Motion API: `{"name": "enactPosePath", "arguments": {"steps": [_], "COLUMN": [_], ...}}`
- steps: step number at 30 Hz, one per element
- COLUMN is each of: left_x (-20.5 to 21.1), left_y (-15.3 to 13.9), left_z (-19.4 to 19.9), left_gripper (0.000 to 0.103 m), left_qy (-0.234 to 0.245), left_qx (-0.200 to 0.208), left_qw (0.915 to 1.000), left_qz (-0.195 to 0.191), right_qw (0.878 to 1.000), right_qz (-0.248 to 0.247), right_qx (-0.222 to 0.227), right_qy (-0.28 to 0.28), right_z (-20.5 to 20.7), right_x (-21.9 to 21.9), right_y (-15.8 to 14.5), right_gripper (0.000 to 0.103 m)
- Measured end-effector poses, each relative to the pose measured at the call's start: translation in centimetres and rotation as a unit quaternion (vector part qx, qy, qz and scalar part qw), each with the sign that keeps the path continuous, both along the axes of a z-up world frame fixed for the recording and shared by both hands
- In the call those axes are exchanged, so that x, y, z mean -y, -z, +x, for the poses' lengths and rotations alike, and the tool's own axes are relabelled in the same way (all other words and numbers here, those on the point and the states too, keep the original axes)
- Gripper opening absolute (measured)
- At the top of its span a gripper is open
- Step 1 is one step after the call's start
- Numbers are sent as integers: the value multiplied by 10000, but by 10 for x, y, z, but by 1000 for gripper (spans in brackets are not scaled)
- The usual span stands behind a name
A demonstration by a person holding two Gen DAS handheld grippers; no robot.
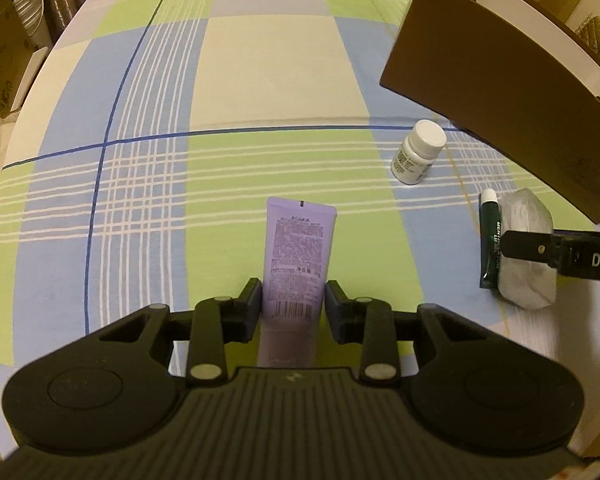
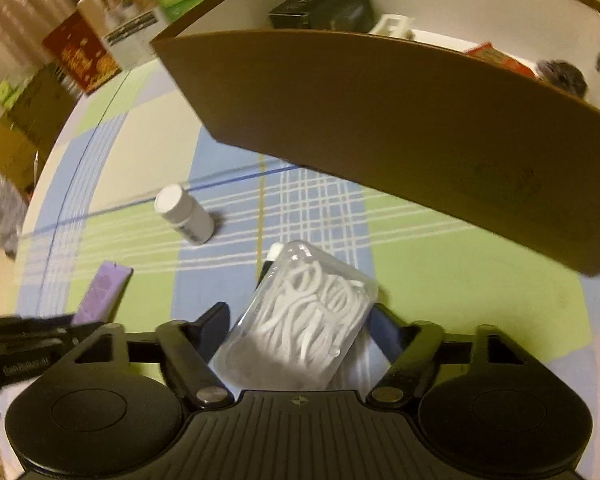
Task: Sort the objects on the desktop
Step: 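Grasp the purple tube with the left tool while the right tool grasps the floss-pick case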
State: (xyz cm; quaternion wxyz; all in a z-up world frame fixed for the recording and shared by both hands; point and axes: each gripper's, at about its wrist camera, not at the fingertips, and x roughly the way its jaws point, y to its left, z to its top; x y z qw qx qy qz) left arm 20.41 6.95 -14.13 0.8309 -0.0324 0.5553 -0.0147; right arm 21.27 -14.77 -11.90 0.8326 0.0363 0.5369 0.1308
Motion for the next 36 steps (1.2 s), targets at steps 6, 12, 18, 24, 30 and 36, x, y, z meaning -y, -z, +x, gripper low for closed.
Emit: {"name": "enactPosePath", "arguments": {"steps": [6, 12, 18, 24, 30, 36], "left_x": [1, 8, 14, 13, 13, 17], "left_y": [-1, 1, 3, 3, 4, 4], "left_z": [1, 6, 3, -4, -7, -18], "left_gripper": [30, 30, 30, 30, 30, 27], "left_qy": [154, 360, 512, 526, 516, 595], "left_qx": [19, 20, 11, -35, 11, 72], "left_qw": [9999, 9990, 9978, 9976, 9975, 9970], "left_qz": [61, 249, 425, 451, 483, 493], "right_qw": [9991, 9940, 9908, 9910, 9917, 9922], "right_qz": [-270, -838, -1047, -1031, -996, -968], "right_qx": [27, 272, 467, 467, 450, 459], "right_qy": [-319, -656, -723, -719, -682, -630], "right_z": [-5, -22, -33, -35, -33, -34], "right_x": [16, 33, 43, 44, 44, 46], "right_y": [2, 3, 5, 4, 4, 3], "right_gripper": [56, 56, 56, 57, 66, 68]}}
